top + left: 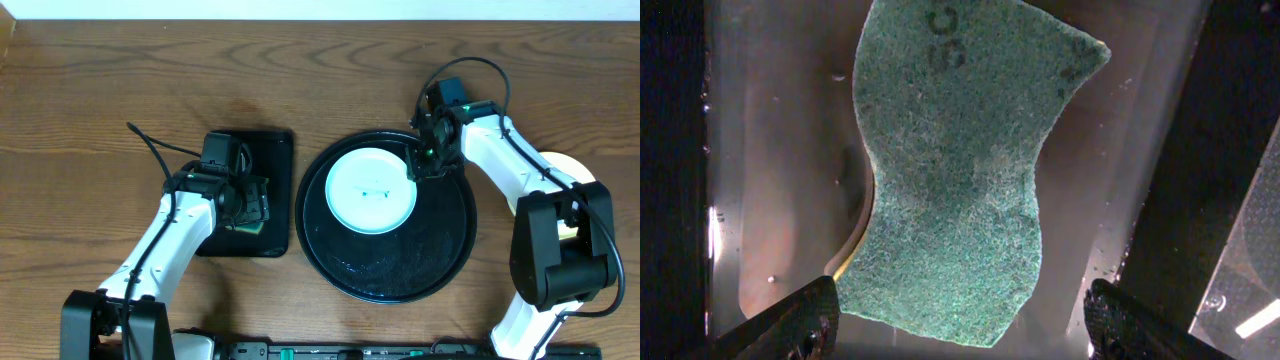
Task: Clean dirty plates on tray and stack at the side
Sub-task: 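Hold the mint plate on the tray with the right gripper while left lifts sponge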
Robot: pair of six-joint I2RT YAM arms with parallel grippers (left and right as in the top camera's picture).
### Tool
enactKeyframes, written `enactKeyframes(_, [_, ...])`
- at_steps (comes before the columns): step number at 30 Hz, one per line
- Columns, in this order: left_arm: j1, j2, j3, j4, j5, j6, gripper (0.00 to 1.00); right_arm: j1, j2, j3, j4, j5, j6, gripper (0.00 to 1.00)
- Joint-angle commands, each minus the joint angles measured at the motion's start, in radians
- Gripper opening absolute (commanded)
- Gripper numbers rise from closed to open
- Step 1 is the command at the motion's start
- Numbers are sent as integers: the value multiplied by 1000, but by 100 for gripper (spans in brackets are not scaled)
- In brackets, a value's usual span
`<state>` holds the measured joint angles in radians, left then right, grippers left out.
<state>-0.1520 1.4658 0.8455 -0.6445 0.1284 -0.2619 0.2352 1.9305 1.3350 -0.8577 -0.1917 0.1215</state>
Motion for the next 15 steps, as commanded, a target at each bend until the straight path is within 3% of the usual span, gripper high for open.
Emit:
enactKeyframes(1, [5, -9, 19, -3, 2, -1, 79, 7, -14, -24, 51, -15, -34, 34])
enactKeyframes(7, [5, -9, 19, -3, 2, -1, 79, 9, -14, -114, 202, -15, -33, 28])
enactKeyframes(10, [5, -9, 19, -3, 2, -1, 79, 9, -14, -180, 264, -21, -17, 3])
enactKeyframes(15, [5, -9, 19, -2, 2, -1, 79, 11, -14, -185, 216, -96, -10, 1])
